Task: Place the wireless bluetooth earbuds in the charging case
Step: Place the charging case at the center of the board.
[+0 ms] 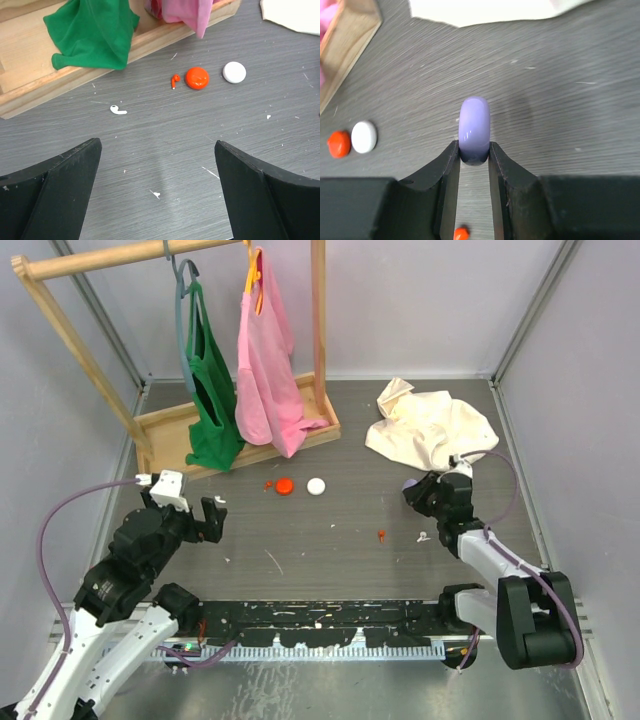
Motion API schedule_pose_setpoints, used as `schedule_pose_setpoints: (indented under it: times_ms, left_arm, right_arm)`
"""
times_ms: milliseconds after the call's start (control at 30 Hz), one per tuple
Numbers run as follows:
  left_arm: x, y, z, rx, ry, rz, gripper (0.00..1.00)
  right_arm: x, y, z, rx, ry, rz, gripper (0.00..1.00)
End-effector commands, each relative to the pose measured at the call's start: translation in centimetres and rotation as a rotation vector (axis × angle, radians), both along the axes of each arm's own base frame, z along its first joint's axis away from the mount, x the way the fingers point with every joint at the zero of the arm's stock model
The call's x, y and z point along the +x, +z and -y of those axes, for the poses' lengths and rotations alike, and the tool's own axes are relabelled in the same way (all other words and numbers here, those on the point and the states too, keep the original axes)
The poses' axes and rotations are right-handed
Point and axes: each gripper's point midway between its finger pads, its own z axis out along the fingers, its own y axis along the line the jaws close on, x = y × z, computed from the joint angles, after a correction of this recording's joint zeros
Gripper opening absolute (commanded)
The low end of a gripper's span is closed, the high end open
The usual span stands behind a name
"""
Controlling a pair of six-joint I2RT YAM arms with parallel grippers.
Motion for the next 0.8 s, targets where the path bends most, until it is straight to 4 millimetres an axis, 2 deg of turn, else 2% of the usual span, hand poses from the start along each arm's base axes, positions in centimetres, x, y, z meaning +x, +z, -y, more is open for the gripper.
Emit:
schedule_pose_setpoints:
  times_ms: [0, 133, 400, 633, 767]
  left_arm:
    - [0.6, 1.9, -0.1, -0.029, 0.012, 0.092, 0.98]
    - [0.6, 1.9, -0.1, -0.031, 0.014, 0.093, 0.98]
    - [0.5, 1.9, -0.2, -0.036, 0.019, 0.102, 0.98]
    - [0.5, 1.9, -0.3, -0.036, 0.021, 0.107, 0.98]
    - [0.5, 1.9, -0.3, -0.037, 0.022, 0.107, 0.98]
  right_arm:
    - [1.4, 0.5, 3.3, 0.046, -0.158, 0.037, 0.10]
    - [1.6, -0.3, 5.3, 0.092, -0.236, 0.016, 0.14]
    - [2.6, -1.8, 7.0, 0.204, -0.329, -0.011, 0.17]
    - [2.1, -4.0, 8.2, 0.260, -0.409, -0.089, 0.30]
    - [1.2, -4.5, 8.7, 0.272, -0.448, -0.106, 0.36]
